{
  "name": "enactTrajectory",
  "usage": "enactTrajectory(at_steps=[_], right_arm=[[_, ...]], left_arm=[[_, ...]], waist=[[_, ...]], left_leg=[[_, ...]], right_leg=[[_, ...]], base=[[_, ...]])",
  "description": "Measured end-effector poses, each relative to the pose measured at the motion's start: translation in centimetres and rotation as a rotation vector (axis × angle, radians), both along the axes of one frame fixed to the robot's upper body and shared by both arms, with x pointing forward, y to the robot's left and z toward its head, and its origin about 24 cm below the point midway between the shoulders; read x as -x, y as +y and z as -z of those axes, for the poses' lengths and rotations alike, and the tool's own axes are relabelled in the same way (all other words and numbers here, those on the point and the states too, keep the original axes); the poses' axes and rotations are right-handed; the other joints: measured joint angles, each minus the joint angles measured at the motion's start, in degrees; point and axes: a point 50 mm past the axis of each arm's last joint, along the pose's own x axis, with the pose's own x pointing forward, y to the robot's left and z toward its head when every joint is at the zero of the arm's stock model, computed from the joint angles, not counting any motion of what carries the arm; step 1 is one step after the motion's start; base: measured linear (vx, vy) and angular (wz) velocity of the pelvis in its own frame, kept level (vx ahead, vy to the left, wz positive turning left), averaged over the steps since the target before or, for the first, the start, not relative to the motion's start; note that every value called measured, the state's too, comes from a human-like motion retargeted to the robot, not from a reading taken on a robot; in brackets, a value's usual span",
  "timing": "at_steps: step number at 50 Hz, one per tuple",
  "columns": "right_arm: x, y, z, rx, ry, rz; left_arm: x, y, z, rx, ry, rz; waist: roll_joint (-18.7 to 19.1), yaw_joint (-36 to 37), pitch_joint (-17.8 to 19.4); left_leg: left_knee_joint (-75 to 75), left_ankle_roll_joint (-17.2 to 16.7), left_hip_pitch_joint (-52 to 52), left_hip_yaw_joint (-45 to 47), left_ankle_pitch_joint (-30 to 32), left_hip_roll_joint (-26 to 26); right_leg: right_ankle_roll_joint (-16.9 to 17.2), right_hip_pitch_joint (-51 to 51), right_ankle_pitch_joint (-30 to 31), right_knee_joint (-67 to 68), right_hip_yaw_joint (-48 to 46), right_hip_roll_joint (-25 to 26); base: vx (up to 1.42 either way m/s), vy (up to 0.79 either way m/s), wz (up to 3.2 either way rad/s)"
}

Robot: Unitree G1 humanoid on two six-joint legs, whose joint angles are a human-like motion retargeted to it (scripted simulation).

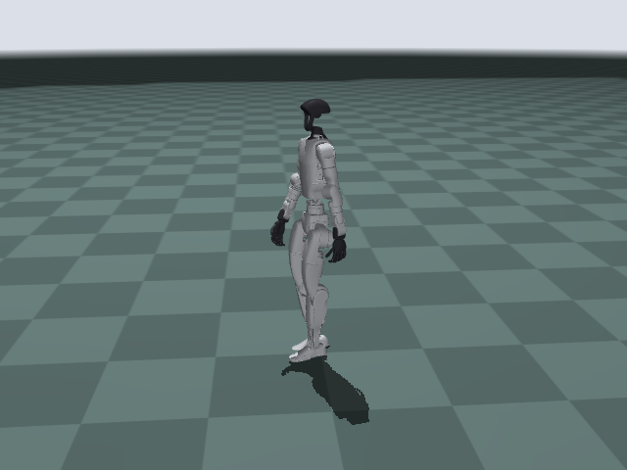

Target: In place motions

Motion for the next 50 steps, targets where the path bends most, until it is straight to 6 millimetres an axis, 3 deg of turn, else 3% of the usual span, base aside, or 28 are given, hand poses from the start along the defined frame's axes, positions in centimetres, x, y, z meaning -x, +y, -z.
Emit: enactTrajectory(at_steps=[3, 5, 8, 10, 13, 18, 22, 25, 30, 34, 38, 41, 42, 44, 46, 47, 50], right_arm=[[3.0, -1.4, 0.9, 0.046, 0.072, -0.018], [5.5, -2.6, 1.4, 0.099, 0.141, -0.017], [9.9, -4.7, 1.9, 0.176, 0.269, 0.002], [12.6, -6.4, 1.8, 0.235, 0.351, 0.008], [15.9, -9.2, 1.1, 0.342, 0.468, 0.024], [21.6, -12.7, -0.8, 0.451, 0.674, 0.193], [25.0, -13.9, -2.1, 0.486, 0.754, 0.373], [26.7, -14.4, -2.8, 0.523, 0.777, 0.470], [25.9, -13.9, -2.3, 0.504, 0.749, 0.481], [23.1, -12.4, -1.0, 0.426, 0.680, 0.398], [19.6, -10.1, 0.6, 0.332, 0.570, 0.299], [16.4, -8.3, 1.4, 0.275, 0.456, 0.228], [15.1, -7.6, 1.6, 0.256, 0.416, 0.202], [12.6, -6.5, 1.8, 0.217, 0.337, 0.146], [10.2, -5.5, 1.8, 0.183, 0.265, 0.078], [9.2, -5.0, 1.7, 0.168, 0.234, 0.043], [7.1, -4.0, 1.5, 0.141, 0.168, -0.044]], left_arm=[[-1.1, 0.4, 0.0, 0.004, 0.000, 0.018], [-2.6, 0.7, 0.1, 0.006, -0.021, 0.034], [-6.9, 0.6, 0.2, 0.009, -0.137, 0.019], [-10.7, 0.4, -0.1, 0.010, -0.270, -0.014], [-17.7, 0.6, -1.6, 0.006, -0.501, -0.062], [-26.4, 2.2, -5.9, -0.100, -0.795, -0.072], [-30.5, 3.4, -9.2, -0.168, -0.955, -0.069], [-31.5, 4.0, -10.3, -0.200, -1.011, -0.071], [-30.7, 4.1, -9.7, -0.227, -0.977, -0.110], [-27.6, 3.3, -7.0, -0.177, -0.854, -0.112], [-22.7, 1.7, -3.7, -0.106, -0.666, -0.089], [-18.1, 0.2, -1.6, -0.047, -0.497, -0.061], [-16.5, -0.3, -1.1, -0.025, -0.440, -0.051], [-13.7, -1.2, -0.3, 0.018, -0.334, -0.035], [-11.1, -1.8, 0.2, 0.054, -0.240, -0.025], [-10.0, -2.1, 0.3, 0.069, -0.198, -0.021], [-7.5, -2.4, 0.5, 0.088, -0.112, -0.005]], waist=[[0.0, -0.4, 0.1], [0.0, -0.7, 0.3], [0.8, -0.7, 1.0], [1.8, -2.8, 2.7], [2.3, -5.8, 5.0], [3.1, -12.8, 8.0], [3.1, -16.2, 9.3], [3.2, -16.7, 9.1], [2.7, -14.9, 9.0], [3.1, -12.8, 7.7], [3.6, -9.8, 5.4], [3.2, -8.5, 3.3], [2.7, -8.1, 2.7], [1.4, -7.1, 2.1], [0.4, -5.8, 2.0], [0.0, -5.0, 2.0], [-0.5, -1.8, 1.9]], left_leg=[[0.0, 0.0, 0.4, 0.6, 0.2, 0.8], [0.1, 0.3, 0.5, 0.5, 0.3, 1.4], [0.6, 0.6, 0.0, 0.8, 0.3, 3.5], [0.9, 0.9, 0.1, -0.3, 0.6, 5.0], [0.3, 1.8, 0.0, -0.1, 1.4, 5.2], [1.1, 3.9, -1.8, -1.2, 3.0, 4.8], [1.6, 4.3, -2.7, 0.8, 3.3, 5.2], [2.0, 4.5, -2.6, 1.3, 2.9, 5.3], [2.3, 4.1, -1.2, 2.7, 1.9, 5.3], [1.4, 3.4, -0.1, 4.4, 1.3, 5.8], [0.6, 2.6, 0.6, 5.7, 0.7, 6.0], [0.4, 2.4, 0.4, 6.3, 0.1, 4.5], [0.3, 2.4, 0.5, 6.7, -0.1, 3.6], [0.1, 2.4, 0.8, 7.2, -0.4, 1.6], [-0.1, 2.3, 1.5, 7.8, -0.8, 0.3], [-0.2, 2.1, 2.0, 8.1, -1.0, -0.2], [-0.6, 1.6, 2.9, 9.4, -1.4, -0.4]], right_leg=[[-0.3, -2.0, 1.4, 5.2, 0.4, 0.0], [-0.9, -3.9, 5.9, 9.4, -0.2, 0.1], [-2.1, -10.5, 18.2, 20.1, -0.9, 0.1], [-5.5, -16.2, 26.0, 28.9, -1.4, 0.6], [-8.4, -26.6, 19.6, 45.9, -3.6, -1.7], [-12.9, -41.9, 12.0, 67.9, -8.1, -6.9], [-12.5, -49.1, 9.5, 74.6, -9.9, -6.8], [-12.7, -49.6, 8.5, 74.8, -11.1, -7.4], [-12.0, -41.3, 9.1, 66.4, -10.7, -6.5], [-9.1, -31.0, 11.6, 53.5, -8.6, -3.4], [-3.6, -20.1, 15.8, 35.4, -0.4, 3.2], [-0.7, -11.6, 18.2, 20.1, 4.2, 3.8], [0.4, -8.8, 17.8, 15.0, 5.0, 3.1], [3.3, -3.6, 11.0, 6.4, 5.2, 1.5], [2.3, 0.0, 4.5, 0.7, 4.1, 1.1], [1.7, 1.1, 3.4, -1.5, 3.5, 1.0], [4.1, 2.2, 6.2, -5.1, 5.4, 0.4]], base=[[0.10, 0.10, -0.28], [0.04, 0.08, -0.09], [-0.01, 0.00, -0.06], [-0.09, 0.11, 0.24], [-0.14, 0.14, 0.02], [-0.10, 0.15, 0.39], [-0.05, 0.06, 0.34], [0.08, 0.00, -0.07], [0.04, -0.05, -0.44], [0.09, -0.08, -0.51], [0.10, -0.08, -0.46], [0.10, -0.08, -0.19], [0.08, -0.03, -0.10], [0.04, -0.07, -0.13], [0.02, -0.08, -0.26], [0.07, -0.11, -0.36], [0.07, -0.18, -0.36]])
